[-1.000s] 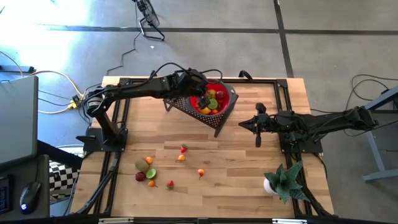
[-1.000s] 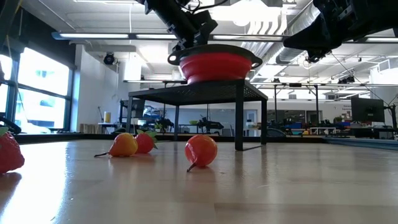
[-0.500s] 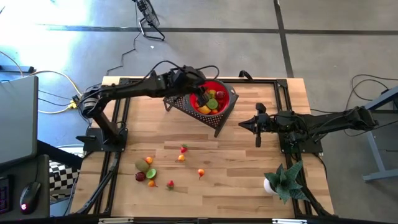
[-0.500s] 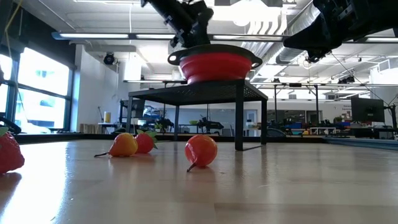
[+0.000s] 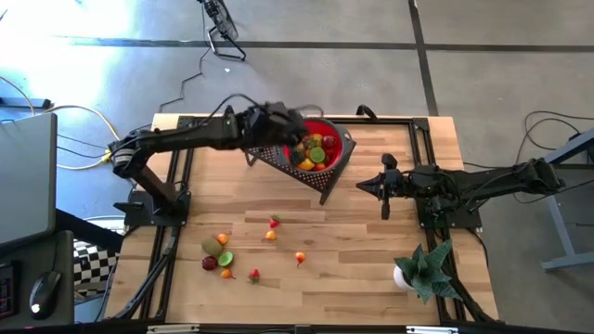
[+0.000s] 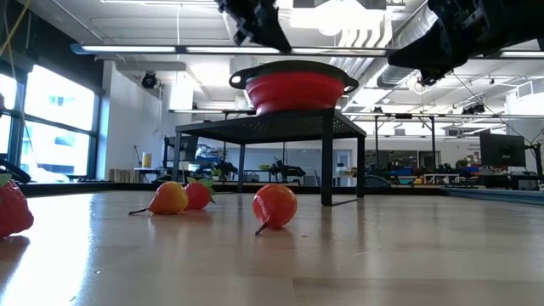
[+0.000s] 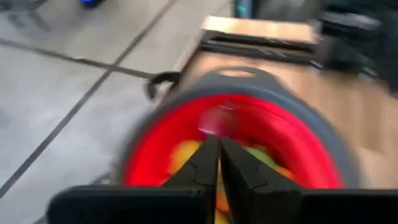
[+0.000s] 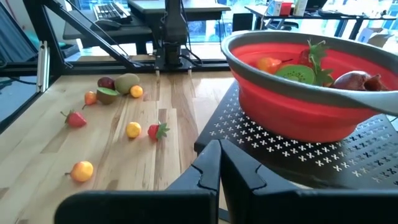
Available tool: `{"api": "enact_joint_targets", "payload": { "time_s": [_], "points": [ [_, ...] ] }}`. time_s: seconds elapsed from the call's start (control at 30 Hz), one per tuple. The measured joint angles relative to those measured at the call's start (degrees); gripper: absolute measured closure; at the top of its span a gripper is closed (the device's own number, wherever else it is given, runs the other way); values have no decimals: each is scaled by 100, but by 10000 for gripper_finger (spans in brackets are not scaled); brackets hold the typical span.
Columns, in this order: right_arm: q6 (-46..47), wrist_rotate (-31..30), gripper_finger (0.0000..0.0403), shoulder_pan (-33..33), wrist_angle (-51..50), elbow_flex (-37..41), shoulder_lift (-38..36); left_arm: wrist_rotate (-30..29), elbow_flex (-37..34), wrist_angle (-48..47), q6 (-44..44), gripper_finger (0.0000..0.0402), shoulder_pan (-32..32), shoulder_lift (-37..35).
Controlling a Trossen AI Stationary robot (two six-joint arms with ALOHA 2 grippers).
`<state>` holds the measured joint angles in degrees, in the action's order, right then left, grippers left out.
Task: Pick & Place Fruit
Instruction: Put the strawberry into the strainer bowl on the shelf
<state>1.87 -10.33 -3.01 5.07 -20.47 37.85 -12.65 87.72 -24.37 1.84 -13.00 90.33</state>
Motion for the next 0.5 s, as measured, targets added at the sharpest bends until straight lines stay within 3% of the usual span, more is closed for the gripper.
{"api": "enact_joint_targets", "payload": {
  "time_s": [0.23,0.5],
  "points": [
    [36,1,401,0,-150,0,0,-140,-153,-590,3,398,857,-512],
    [136,2,401,0,-169,0,0,-492,-1008,-869,-1415,401,1754,-1098]
  ]
}}
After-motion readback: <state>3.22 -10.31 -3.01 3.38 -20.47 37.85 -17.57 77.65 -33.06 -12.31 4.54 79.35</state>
